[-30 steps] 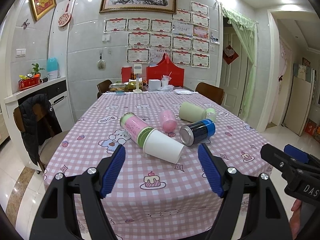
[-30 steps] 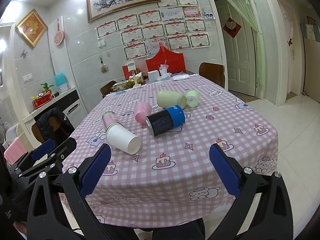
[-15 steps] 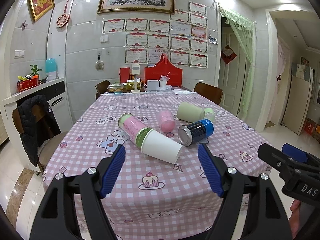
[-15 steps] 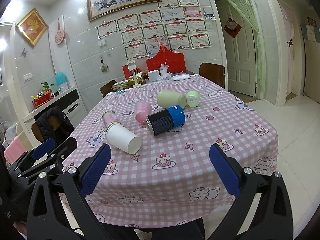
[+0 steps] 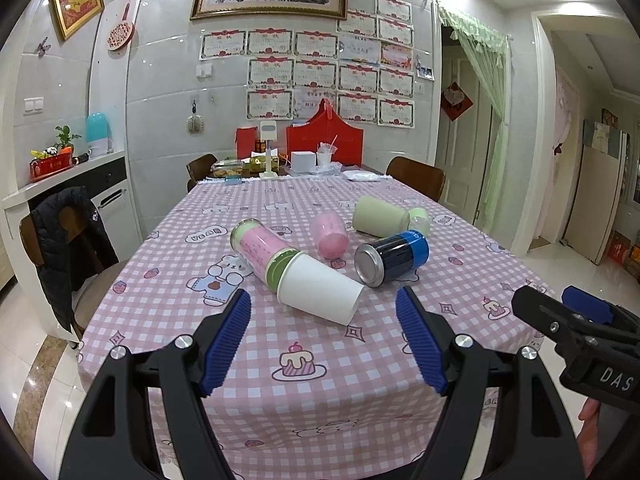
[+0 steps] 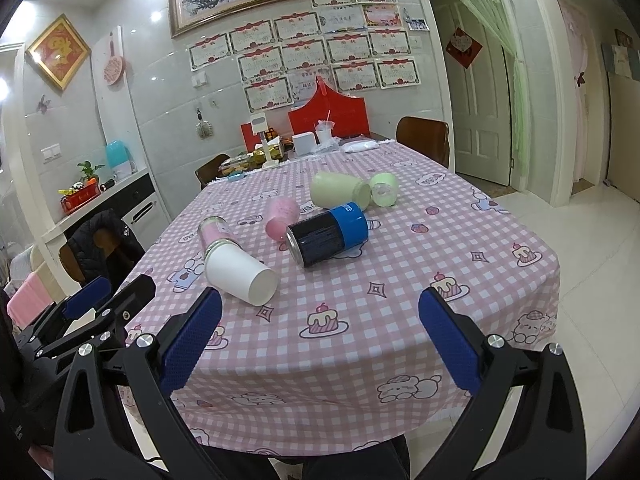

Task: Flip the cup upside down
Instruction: 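Move the left gripper toward the pale green cup lying on its side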

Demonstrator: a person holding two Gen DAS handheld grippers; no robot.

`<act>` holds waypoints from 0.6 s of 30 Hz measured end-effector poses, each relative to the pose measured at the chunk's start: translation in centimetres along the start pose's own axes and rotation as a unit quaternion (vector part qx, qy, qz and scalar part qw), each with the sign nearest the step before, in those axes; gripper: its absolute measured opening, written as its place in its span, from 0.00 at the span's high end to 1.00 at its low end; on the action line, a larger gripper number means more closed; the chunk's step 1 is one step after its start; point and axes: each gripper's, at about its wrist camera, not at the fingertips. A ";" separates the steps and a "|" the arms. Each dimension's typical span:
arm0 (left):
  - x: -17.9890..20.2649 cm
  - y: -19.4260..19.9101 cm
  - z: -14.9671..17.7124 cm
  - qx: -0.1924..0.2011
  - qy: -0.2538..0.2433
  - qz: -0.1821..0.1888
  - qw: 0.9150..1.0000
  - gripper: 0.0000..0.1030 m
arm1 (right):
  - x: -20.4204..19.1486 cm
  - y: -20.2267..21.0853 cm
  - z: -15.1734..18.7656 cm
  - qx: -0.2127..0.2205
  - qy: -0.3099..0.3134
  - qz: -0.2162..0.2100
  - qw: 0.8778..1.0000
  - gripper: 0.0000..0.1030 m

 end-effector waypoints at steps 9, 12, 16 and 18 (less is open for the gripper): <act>0.1 -2.9 -0.3 -0.023 -0.002 0.005 1.000 0.28 | 1.1 -3.0 -0.4 -0.026 -0.014 0.011 1.000 0.08; 0.1 -4.5 -0.7 -0.034 -0.004 0.011 0.999 0.28 | 1.6 -4.4 -0.7 -0.037 -0.021 0.017 0.999 0.08; 0.6 -6.7 -1.2 -0.050 -0.006 0.016 0.999 0.28 | 2.4 -6.6 -1.2 -0.052 -0.032 0.026 0.998 0.08; 1.0 -7.9 -1.5 -0.059 -0.010 0.019 0.998 0.28 | 2.9 -7.5 -1.5 -0.060 -0.037 0.031 0.997 0.08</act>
Point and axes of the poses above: each gripper's, at about its wrist camera, not at the fingertips, and y roughly against the way its jaws point, x to its right, z to its underside, and after that the axes turned 7 degrees about -x, right-handed
